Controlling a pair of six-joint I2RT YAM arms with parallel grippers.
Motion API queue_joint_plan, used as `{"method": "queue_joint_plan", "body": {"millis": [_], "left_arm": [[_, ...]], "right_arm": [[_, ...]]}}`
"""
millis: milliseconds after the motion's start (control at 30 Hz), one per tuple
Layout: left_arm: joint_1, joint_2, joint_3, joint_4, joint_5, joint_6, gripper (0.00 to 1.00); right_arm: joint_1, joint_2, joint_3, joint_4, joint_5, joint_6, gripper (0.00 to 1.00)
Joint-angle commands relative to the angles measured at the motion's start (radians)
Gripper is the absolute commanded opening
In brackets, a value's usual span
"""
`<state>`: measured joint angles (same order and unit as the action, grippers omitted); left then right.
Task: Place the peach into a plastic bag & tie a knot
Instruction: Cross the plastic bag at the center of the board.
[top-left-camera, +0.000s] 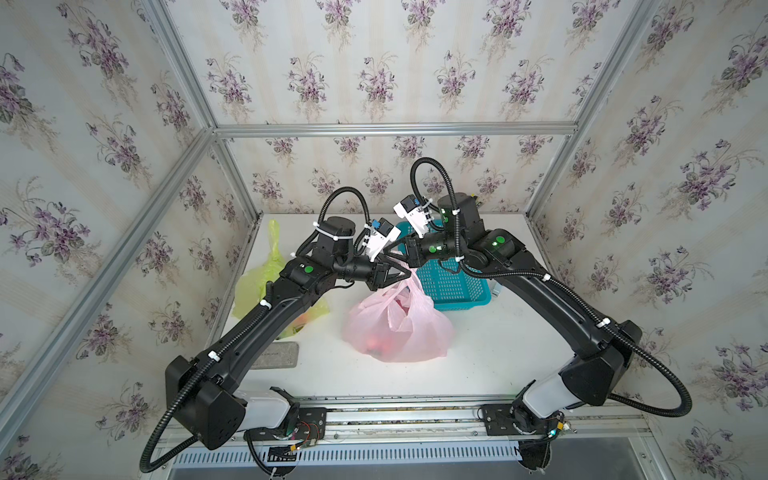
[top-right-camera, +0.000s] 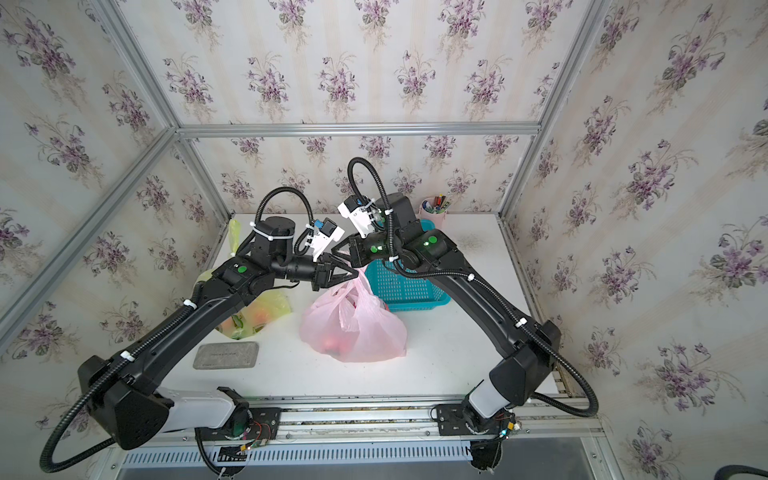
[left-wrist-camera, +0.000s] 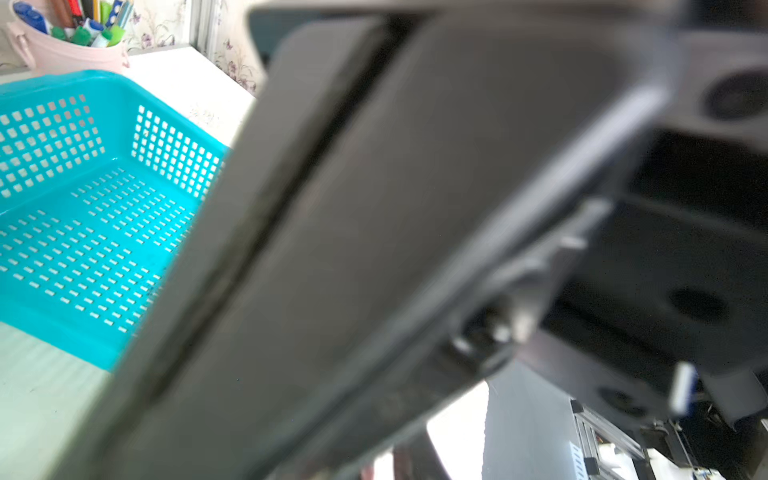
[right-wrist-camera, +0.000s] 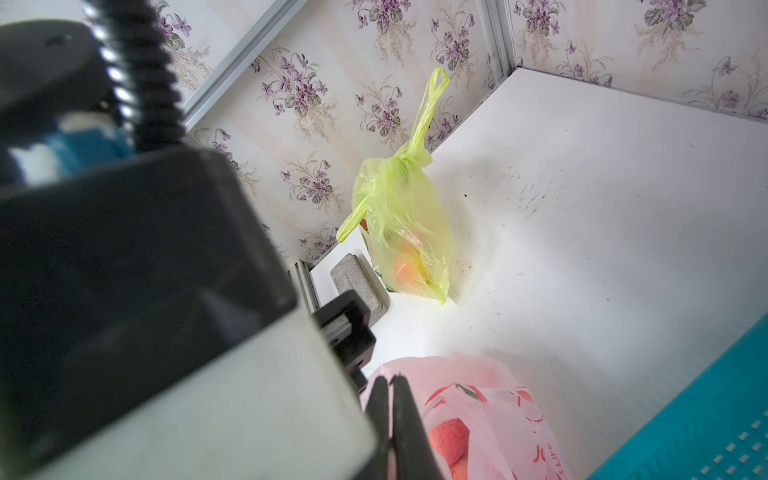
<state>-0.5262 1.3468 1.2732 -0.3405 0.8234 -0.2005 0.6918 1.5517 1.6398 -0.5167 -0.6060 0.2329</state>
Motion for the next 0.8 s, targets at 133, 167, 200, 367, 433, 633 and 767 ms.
{"method": "queue_joint_plan", "body": {"millis": [133, 167, 200, 367, 433, 633, 767], "left_arm": [[0.001, 0.001, -0.027, 0.134, -0.042, -0.073, 0.00], [0.000, 0.000, -0.031, 0.135, -0.046, -0.072, 0.00], [0.001, -0.004, -0.034, 0.136, -0.043, -0.068, 0.00], [0.002, -0.015, -0.040, 0.136, -0.046, -0.061, 0.00], [0.002, -0.016, -0.036, 0.136, -0.045, -0.060, 0.00], [0.002, -0.016, -0.029, 0.136, -0.041, -0.059, 0.00], [0.002, -0.013, -0.025, 0.136, -0.040, -0.060, 0.00]], "right_arm": [[-0.012, -0.042, -0.004, -0.004, 0.040, 0.024, 0.15], [-0.022, -0.052, -0.006, -0.006, 0.050, 0.033, 0.30], [-0.039, -0.068, -0.008, -0.006, 0.064, 0.045, 0.43], [-0.086, -0.170, -0.035, -0.023, 0.200, 0.057, 0.68], [-0.106, -0.195, -0.048, -0.035, 0.228, 0.070, 0.72], [-0.134, -0.181, -0.087, -0.066, 0.166, 0.098, 0.65], [-0.134, -0.164, -0.105, -0.056, 0.136, 0.109, 0.60]]}}
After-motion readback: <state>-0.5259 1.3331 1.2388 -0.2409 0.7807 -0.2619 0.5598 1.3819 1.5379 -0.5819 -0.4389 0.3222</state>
